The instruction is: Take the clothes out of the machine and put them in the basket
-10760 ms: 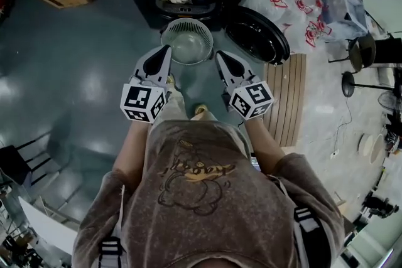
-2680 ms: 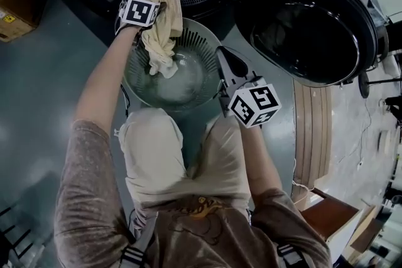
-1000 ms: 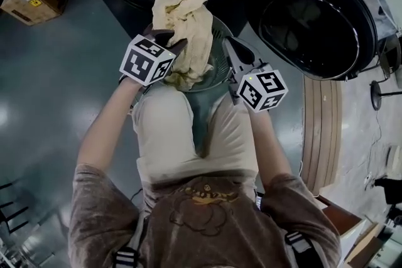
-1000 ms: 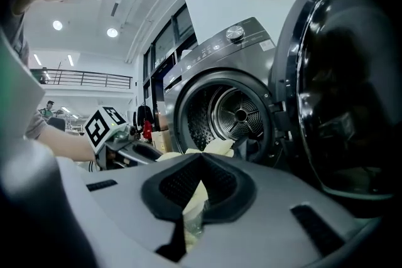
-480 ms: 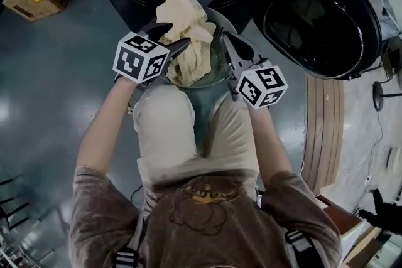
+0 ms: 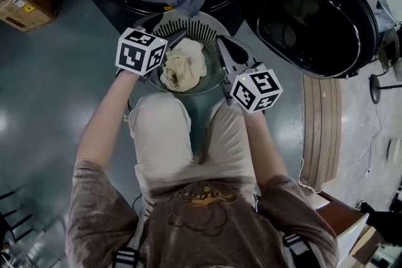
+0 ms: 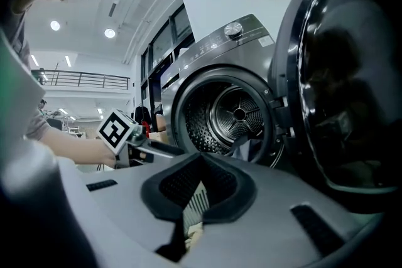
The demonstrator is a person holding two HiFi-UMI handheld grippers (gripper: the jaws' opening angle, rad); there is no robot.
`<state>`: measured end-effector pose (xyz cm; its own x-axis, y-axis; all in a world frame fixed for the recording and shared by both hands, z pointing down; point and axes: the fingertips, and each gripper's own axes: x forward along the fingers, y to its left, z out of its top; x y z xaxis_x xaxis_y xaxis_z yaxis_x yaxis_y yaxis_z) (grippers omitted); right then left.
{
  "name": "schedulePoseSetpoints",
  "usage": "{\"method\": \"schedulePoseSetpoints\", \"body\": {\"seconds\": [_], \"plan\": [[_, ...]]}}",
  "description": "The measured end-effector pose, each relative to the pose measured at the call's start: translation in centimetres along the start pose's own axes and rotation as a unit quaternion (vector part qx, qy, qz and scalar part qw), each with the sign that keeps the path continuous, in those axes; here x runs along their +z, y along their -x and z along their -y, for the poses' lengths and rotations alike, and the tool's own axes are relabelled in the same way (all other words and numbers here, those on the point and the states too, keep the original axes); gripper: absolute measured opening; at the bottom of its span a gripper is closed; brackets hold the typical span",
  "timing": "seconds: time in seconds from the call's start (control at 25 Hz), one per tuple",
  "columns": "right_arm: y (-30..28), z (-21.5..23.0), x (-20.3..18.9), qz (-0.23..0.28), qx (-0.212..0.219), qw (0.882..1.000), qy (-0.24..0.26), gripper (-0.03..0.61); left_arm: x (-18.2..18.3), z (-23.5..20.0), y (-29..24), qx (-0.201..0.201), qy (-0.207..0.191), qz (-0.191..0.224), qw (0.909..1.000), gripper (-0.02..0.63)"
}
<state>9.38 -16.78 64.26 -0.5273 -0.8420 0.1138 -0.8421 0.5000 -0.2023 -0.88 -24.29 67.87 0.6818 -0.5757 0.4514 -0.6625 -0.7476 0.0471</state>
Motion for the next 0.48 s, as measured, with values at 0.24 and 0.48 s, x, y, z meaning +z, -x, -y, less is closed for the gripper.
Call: {"method": "schedulePoseSetpoints", "body": {"seconds": [0.24, 0.48], "plan": [[0.0, 0.8, -0.1, 0.0, -0.02, 1.0, -0.007, -0.003, 1.0, -3.0, -6.0, 0.013, -0.009, 0.002, 0.9999, 0.369], [-0.2, 1.3, -0.5, -0.007, -0.036, 0.999, -0.01, -0.003, 1.7, -7.0, -12.7, 0.041, -0.018, -0.016, 0.9988, 0.399]]}}
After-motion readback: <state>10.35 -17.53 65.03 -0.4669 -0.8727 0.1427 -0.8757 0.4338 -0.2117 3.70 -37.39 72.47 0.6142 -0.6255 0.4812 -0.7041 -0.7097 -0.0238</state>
